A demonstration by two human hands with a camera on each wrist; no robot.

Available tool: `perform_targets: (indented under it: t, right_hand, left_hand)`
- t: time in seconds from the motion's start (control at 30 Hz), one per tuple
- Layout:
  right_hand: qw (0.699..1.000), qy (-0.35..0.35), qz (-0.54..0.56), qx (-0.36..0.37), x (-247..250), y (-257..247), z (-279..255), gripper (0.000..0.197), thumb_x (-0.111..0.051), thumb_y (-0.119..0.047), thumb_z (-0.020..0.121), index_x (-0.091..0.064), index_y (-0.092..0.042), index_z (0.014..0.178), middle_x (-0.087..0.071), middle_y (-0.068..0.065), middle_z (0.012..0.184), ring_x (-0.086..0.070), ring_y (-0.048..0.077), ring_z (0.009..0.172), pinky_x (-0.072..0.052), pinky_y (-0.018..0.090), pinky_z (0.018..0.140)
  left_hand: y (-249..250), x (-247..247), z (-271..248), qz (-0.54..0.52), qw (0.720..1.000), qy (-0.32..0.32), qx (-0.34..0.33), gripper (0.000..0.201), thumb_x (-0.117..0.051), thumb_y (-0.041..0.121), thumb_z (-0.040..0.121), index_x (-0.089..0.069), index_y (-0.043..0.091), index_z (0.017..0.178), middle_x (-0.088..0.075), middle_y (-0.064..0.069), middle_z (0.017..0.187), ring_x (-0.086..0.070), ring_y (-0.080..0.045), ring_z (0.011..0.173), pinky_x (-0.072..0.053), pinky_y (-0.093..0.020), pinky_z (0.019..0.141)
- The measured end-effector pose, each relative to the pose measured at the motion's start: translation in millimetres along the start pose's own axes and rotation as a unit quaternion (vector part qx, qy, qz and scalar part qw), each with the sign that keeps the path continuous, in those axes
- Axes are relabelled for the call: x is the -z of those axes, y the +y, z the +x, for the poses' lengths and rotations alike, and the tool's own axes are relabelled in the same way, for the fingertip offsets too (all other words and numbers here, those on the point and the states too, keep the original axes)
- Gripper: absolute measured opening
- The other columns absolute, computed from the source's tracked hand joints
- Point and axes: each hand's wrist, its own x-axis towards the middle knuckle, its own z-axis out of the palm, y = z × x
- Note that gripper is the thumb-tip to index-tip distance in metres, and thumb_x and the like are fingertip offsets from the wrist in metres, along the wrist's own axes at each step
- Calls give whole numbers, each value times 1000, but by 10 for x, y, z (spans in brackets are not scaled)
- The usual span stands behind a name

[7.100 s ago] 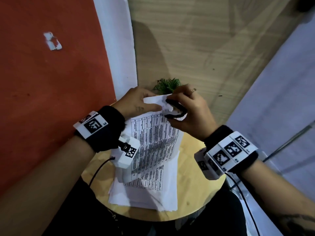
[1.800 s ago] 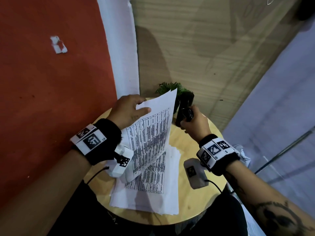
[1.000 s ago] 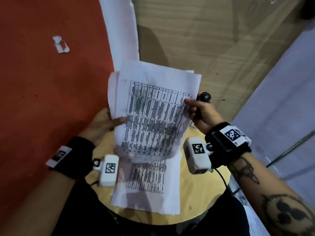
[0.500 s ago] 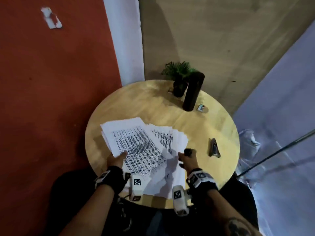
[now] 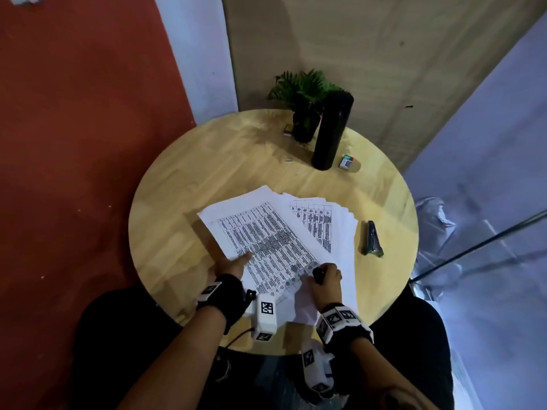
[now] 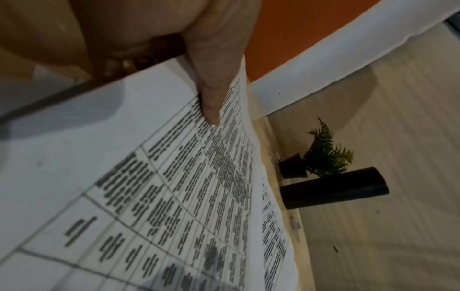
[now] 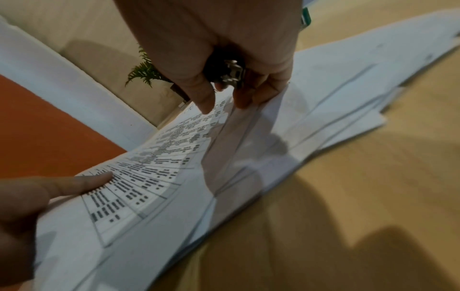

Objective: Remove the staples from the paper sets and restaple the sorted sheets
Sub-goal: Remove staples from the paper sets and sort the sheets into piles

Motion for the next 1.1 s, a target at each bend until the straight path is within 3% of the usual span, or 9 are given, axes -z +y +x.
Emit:
perform_targets:
  t: [0.2,0.27,0.37,0.47,0.57,0.67,0.8,0.97,1.1]
  right_hand:
    - [994,-79,-65,40,-125,-7,66,29,-67,-15,83,-39,-11,89,-50,10,92,-54,32,96,-34,30,71]
    - [986,-105,-113,65,-151,25,113,28,-65,-18,84,-38,-12,89,-55,17,97,-54,33,97,-34,30,72]
    - [979,-129,-147,55,-167,30,200,30,-65,-21,84,-36,-13,90,-56,21,107,-54,32,100,-34,30,72]
    - [973,-153,-168,37,-181,21,290,33,-66,-25,84,-36,-15,91,-56,21,108,-55,31,99,-31,26,68]
    - [966,-177,-186,12,-154,0,330,35,-66,-29,84,-35,-16,94,-56,19,111,-55,28,97,-33,24,70]
    - [963,-190,-191,3,-131,-34,347,34,-65,-27,85,-36,-14,95,-55,19,112,-47,20,86,-33,24,69]
    - [960,-203,-193,1,-112,-72,360,31,-64,-25,86,-39,-13,98,-55,20,115,-45,18,86,-36,25,71]
    - [958,-213,-189,-15,-86,-113,355,45,-67,-15,82,-45,0,117,-54,21,118,-54,26,99,-44,31,79]
    - [955,-228,-191,-21,-73,-187,331,48,-66,-10,81,-41,2,120,-52,23,121,-53,29,106,-44,34,80]
  left_hand:
    - [386,794,484,64,997,-3,-32,76,-77,15,76,-38,-10,136,-45,-21,138,-45,-35,127,-37,-41,105]
    - [579,1169,654,94,994,5,-59,77,-84,15,65,-48,-10,129,-52,-24,132,-54,-34,118,-41,-43,101]
    - [731,1529,972,180,982,29,-58,59,-80,11,72,-55,-7,122,-57,-22,127,-56,-36,112,-44,-43,93]
    - [788,1666,1214,224,973,18,-46,73,-83,21,65,-52,-1,127,-56,-21,129,-53,-40,116,-45,-48,94]
    - [675,1609,1273,310,945,77,-63,86,-84,30,66,-42,2,135,-49,-22,137,-48,-39,123,-40,-51,101]
    - [514,1326,1045,390,896,184,-112,100,-81,38,69,-24,10,147,-26,-18,152,-26,-37,138,-27,-58,107]
    - [212,790,812,526,827,59,-192,65,-66,40,84,-39,22,141,-32,-10,148,-28,-33,135,-27,-54,105]
    - [329,559,748,620,773,15,-133,53,-64,41,85,-47,21,131,-43,-10,139,-36,-35,130,-28,-55,104]
    - [535,219,636,597,779,38,-188,55,-58,42,89,-45,13,133,-40,-14,140,-34,-35,131,-30,-51,104]
